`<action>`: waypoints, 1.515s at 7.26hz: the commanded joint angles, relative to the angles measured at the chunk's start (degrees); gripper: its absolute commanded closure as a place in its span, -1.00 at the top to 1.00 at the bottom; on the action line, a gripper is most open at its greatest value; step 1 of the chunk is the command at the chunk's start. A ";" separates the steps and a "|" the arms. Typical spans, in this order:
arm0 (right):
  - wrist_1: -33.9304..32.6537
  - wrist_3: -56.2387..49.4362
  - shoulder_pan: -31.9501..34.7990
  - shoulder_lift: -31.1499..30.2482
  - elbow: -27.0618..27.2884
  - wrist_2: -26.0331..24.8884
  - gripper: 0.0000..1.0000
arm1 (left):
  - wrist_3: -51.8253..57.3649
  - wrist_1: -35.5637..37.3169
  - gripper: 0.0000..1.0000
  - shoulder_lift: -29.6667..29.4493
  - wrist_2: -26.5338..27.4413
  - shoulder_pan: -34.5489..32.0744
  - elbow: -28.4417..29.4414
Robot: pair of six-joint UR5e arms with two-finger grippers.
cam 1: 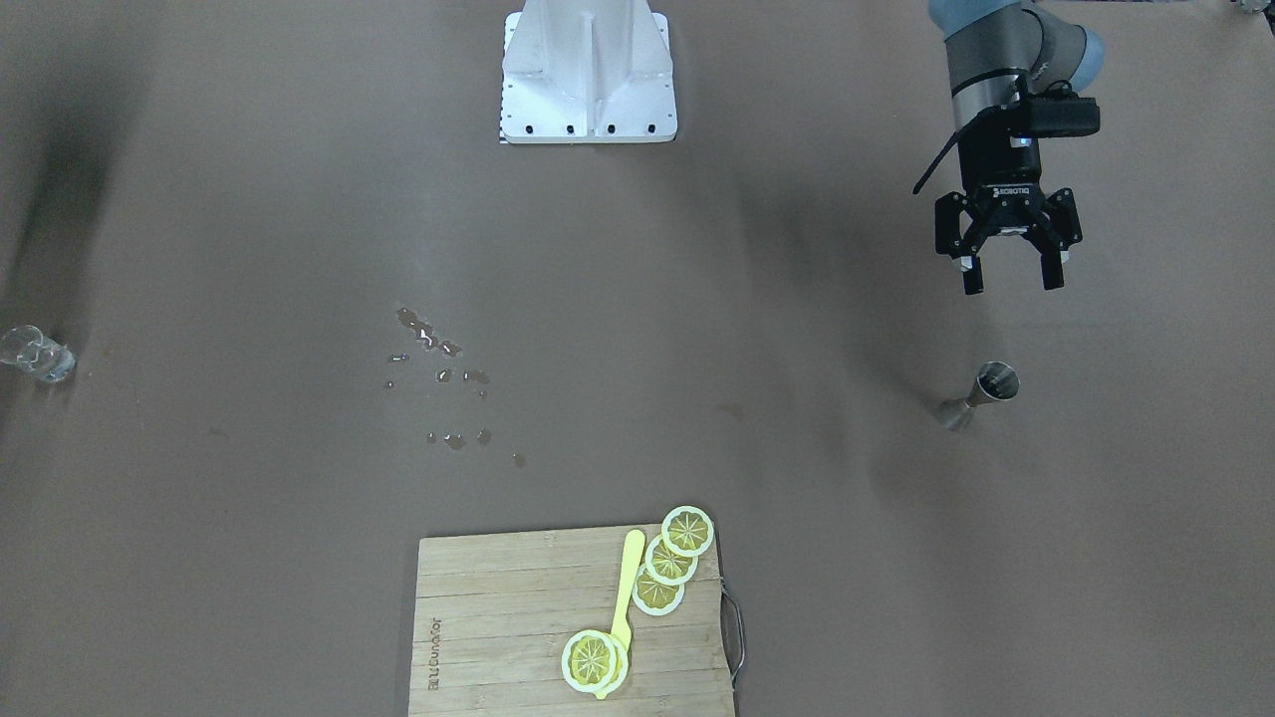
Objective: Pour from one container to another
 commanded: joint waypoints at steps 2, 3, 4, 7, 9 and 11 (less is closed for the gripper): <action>26.27 10.63 0.10 0.87 -16.03 1.65 1.00 | -4.64 0.67 0.94 0.23 5.58 2.27 3.63; 31.65 15.33 0.01 1.31 -18.31 1.39 1.00 | -5.18 0.85 0.94 -0.29 5.50 2.01 5.47; 32.84 16.42 0.01 3.49 -20.34 1.56 1.00 | -5.27 0.93 0.94 -0.73 5.07 1.83 6.62; 35.20 21.65 -0.34 7.11 -22.03 2.26 1.00 | -5.27 2.76 0.94 -6.26 5.41 1.39 10.50; 45.38 30.64 -5.50 7.12 -22.72 -3.24 1.00 | -5.27 3.84 0.94 -9.42 5.41 0.26 12.50; 47.60 33.37 -8.41 7.12 -22.73 -5.80 1.00 | -5.27 3.84 0.94 -13.21 5.41 -1.77 17.34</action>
